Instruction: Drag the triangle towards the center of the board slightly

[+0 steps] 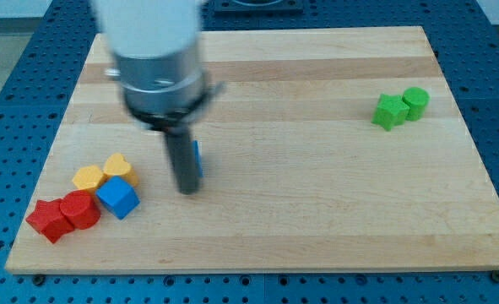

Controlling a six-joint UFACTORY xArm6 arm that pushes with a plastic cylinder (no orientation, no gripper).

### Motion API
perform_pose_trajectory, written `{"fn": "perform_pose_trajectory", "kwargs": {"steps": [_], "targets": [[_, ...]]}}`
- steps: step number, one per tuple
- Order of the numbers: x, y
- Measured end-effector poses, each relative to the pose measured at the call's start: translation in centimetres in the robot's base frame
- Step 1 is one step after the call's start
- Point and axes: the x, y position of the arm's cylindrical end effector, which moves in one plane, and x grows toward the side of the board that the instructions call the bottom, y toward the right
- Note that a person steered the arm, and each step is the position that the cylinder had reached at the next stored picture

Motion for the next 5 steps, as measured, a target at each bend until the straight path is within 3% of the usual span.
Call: {"fn": "perform_pose_trajectory", "kwargs": {"steps": [1,2,4,5], "targets": [[-6.9,-5.3],[-6.9,-2.8],[0.0,-1.0],[1.5,3.4]]}}
